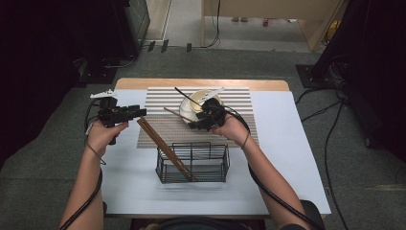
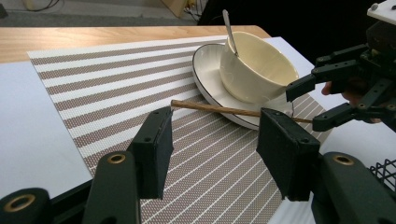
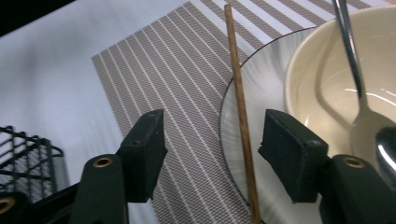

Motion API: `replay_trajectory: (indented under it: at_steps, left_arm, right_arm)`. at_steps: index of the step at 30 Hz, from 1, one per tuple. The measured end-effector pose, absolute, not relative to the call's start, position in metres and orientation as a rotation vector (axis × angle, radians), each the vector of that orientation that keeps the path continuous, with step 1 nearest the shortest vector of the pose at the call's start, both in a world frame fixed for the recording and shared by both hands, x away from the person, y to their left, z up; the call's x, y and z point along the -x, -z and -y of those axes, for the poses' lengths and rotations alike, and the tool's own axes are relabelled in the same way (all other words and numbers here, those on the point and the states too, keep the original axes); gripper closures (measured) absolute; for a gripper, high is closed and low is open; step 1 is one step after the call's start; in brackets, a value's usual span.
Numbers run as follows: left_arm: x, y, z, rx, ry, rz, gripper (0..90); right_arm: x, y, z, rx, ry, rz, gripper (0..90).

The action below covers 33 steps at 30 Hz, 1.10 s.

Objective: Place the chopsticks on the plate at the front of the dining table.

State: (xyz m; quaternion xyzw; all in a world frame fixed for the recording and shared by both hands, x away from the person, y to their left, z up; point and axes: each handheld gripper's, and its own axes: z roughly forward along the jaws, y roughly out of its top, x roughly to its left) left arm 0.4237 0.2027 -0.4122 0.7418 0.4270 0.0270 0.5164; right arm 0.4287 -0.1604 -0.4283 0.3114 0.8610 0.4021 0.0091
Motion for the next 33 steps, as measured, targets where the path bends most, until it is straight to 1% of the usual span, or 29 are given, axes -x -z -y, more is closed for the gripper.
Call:
replay_trajectory:
  at_steps: [3, 7, 10, 13, 15, 16, 18, 20, 25, 28, 33]
  left_arm:
    - [-0.423, 0.411, -0.203, -1.787, -0.071, -1.019, 45.8]
    - [-0.422, 0.409, -0.205, -1.784, -0.075, -1.022, 45.7]
    - [-0.420, 0.407, -0.207, -1.784, -0.078, -1.025, 45.7]
    - [-0.419, 0.404, -0.209, -1.775, -0.074, -1.033, 45.6]
    - [-0.418, 0.403, -0.211, -1.774, -0.067, -1.036, 45.5]
    - [-0.418, 0.402, -0.212, -1.768, -0.066, -1.040, 45.4]
    - [-0.417, 0.401, -0.213, -1.767, -0.060, -1.044, 44.6]
    - [-0.416, 0.399, -0.213, -1.773, -0.058, -1.044, 44.2]
    - [-0.411, 0.389, -0.215, -1.773, -0.070, -1.013, 44.3]
    - [-0.407, 0.381, -0.217, -1.765, -0.082, -1.009, 42.8]
    - [-0.401, 0.372, -0.218, -1.749, -0.097, -0.993, 39.1]
  right_arm:
    - [-0.426, 0.426, 0.161, -0.960, -1.315, -2.703, 39.9]
    - [-0.418, 0.425, 0.160, -0.858, -1.337, -2.704, 46.3]
    - [-0.415, 0.422, 0.159, -0.866, -1.341, -2.710, 47.8]
    - [-0.413, 0.419, 0.159, -0.847, -1.364, -2.694, 47.2]
    - [-0.411, 0.418, 0.159, -0.823, -1.355, -2.696, 42.0]
    - [-0.411, 0.418, 0.159, -0.831, -1.353, -2.708, 41.1]
    - [-0.409, 0.416, 0.159, -0.797, -1.302, -2.726, 43.3]
    - [-0.409, 0.416, 0.160, -0.816, -1.261, -2.751, 41.0]
    - [-0.409, 0.416, 0.165, -0.837, -1.253, -2.730, 43.5]
    - [-0.409, 0.415, 0.168, -0.844, -1.251, -2.714, 40.3]
    - [-0.408, 0.417, 0.168, -0.848, -1.209, -2.723, 39.4]
